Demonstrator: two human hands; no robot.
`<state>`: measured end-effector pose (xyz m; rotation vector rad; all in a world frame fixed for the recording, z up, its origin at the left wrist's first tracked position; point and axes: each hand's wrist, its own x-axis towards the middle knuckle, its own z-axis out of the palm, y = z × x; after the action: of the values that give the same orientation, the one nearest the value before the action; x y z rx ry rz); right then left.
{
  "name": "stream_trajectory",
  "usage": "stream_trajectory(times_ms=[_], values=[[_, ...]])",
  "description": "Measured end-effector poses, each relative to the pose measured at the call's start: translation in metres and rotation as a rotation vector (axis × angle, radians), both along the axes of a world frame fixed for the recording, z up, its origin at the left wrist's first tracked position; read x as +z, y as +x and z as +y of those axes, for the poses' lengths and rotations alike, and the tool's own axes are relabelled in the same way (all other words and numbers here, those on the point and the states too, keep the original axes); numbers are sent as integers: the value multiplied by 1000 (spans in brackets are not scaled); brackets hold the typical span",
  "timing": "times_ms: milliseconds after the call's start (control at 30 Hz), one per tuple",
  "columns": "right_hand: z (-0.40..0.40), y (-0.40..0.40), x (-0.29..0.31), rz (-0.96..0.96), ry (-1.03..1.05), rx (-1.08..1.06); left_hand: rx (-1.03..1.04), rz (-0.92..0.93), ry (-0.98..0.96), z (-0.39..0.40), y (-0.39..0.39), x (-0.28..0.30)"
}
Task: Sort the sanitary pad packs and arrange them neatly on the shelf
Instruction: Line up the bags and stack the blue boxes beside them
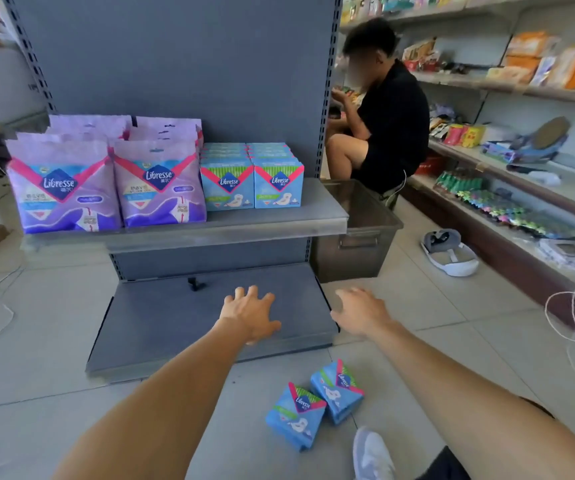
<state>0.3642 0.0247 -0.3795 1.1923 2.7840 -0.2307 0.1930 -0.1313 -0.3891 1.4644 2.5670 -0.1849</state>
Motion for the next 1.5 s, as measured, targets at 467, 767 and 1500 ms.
stream_trajectory(times_ms=[467,767,1500], values=[[9,17,-203,-210,-377,-88,42,-263,-235,2,32,-197],[4,-51,-279,-183,-412,296,247,-388,-162,-29,50,-295],[-75,-10,-361,442,-931,-1044,430,-744,175,23,41,-356]])
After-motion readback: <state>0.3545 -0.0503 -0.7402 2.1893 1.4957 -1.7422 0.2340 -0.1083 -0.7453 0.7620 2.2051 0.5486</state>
